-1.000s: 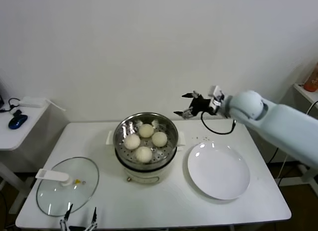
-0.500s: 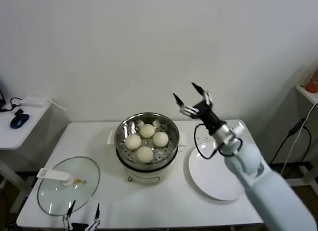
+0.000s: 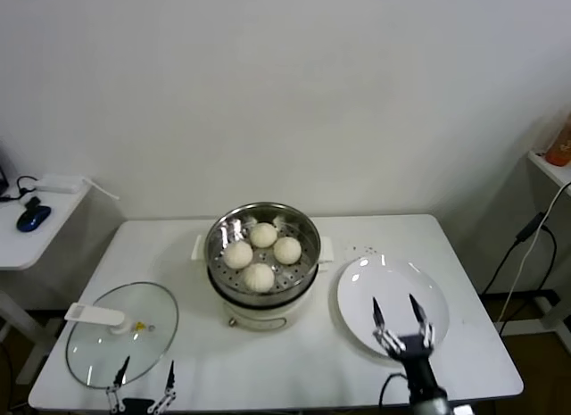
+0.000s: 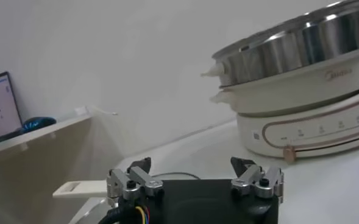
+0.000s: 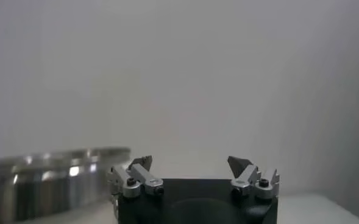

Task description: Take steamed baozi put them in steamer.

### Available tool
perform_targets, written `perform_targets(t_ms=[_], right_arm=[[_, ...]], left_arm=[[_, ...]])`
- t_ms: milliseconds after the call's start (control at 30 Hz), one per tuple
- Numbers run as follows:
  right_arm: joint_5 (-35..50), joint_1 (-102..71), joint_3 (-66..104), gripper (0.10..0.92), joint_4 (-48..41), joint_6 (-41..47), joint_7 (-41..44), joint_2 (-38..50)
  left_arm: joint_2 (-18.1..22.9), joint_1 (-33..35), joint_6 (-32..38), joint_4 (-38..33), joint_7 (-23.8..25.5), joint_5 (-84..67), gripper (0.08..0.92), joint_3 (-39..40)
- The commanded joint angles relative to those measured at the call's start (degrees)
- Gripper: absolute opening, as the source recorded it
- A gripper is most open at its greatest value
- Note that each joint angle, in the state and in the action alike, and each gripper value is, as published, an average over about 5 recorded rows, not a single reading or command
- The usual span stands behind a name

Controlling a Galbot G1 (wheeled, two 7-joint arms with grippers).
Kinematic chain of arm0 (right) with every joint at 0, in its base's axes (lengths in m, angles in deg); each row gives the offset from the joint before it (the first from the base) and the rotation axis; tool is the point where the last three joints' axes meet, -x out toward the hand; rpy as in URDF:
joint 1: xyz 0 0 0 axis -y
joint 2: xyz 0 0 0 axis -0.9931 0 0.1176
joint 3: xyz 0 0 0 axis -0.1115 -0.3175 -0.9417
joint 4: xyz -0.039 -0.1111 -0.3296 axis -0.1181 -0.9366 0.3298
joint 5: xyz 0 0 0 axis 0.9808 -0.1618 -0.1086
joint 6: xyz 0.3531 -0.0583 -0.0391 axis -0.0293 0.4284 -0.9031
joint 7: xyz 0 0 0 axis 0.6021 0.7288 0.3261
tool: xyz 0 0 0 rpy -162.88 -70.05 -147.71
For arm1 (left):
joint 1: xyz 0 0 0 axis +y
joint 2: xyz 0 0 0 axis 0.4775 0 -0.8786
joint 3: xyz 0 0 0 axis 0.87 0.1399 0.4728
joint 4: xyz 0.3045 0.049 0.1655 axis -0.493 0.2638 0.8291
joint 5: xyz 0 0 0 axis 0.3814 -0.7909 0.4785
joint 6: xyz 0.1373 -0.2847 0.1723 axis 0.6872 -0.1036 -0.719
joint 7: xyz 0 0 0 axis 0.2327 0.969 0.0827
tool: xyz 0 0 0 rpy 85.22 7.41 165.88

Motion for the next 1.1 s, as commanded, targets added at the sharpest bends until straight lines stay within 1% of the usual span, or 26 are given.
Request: perform_targets(t_ms=[33,200,1100], right_arm=[[-4.8,-13.4,3.1,0.823,-0.3,-9.6,-1.5,-6.0],[-5.2,-13.8,2.7,0.823,-0.3,-10.6,-1.9,-6.2],[-6.0,-12.8,0.6,0.823,-1.0,-9.9,-2.3,-6.6]], left_arm=[[-0.2,-0.1,0.3,-0.3,-0.2,-0.7,0.823,0.1],[-0.2,-0.2,0.3,-0.3,-0.3,-1.0,0.823,0.0],[-0.1,0.0,-0.9,-1.1,-0.2,-1.9,0.823,-0.3]])
